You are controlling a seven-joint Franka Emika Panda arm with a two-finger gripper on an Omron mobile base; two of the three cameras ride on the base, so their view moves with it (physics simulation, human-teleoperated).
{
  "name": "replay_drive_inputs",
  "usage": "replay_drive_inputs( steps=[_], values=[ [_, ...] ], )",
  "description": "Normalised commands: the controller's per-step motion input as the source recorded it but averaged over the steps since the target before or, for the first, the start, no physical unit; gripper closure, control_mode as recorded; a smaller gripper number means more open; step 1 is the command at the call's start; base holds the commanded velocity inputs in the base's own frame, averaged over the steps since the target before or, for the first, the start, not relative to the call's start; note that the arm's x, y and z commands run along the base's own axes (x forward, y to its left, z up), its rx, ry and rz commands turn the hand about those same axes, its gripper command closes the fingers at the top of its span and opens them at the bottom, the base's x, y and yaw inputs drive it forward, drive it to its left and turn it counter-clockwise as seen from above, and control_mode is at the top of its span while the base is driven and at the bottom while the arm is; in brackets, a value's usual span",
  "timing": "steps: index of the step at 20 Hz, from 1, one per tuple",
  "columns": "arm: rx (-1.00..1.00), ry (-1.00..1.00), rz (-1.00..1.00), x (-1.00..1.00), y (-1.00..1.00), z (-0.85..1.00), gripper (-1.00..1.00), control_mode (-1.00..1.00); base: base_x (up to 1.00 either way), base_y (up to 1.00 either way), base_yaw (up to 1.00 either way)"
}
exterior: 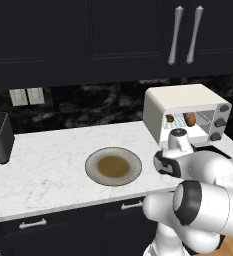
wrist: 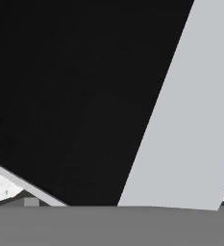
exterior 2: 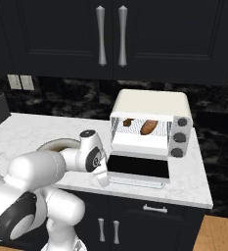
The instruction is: Pick up the kebab skewer and baguette bread, and place them inside the toaster oven. Close the toaster oven door and start by setting the timer.
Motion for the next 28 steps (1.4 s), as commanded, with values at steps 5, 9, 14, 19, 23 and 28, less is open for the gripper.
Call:
replay_drive_inputs(
  steps=[5, 9, 14, 19, 23, 28],
  values=[
    [-0.14, -0.22, 0.0, 0.14, -0.04, 0.0, -1.0, -1.0, 0.0, 0.0, 0.0],
    [-0.11, -0.28, 0.0, 0.12, -0.02, 0.0, -1.0, -1.0, 0.0, 0.0, 0.0],
    [-0.08, -0.31, 0.0, 0.17, 0.0, 0.0, -1.0, -1.0, 0.0, 0.0, 0.0],
    [-0.06, -0.34, 0.0, 0.24, 0.0, 0.0, -1.0, -1.0, 0.0, 0.0, 0.0],
    [-0.04, -0.36, 0.0, 0.27, 0.0, 0.0, -1.0, -1.0, 0.0, 0.0, 0.0],
    [0.0, -0.4, 0.0, 0.27, 0.0, 0.0, -1.0, -1.0, 0.0, 0.0, 0.0]
  ],
)
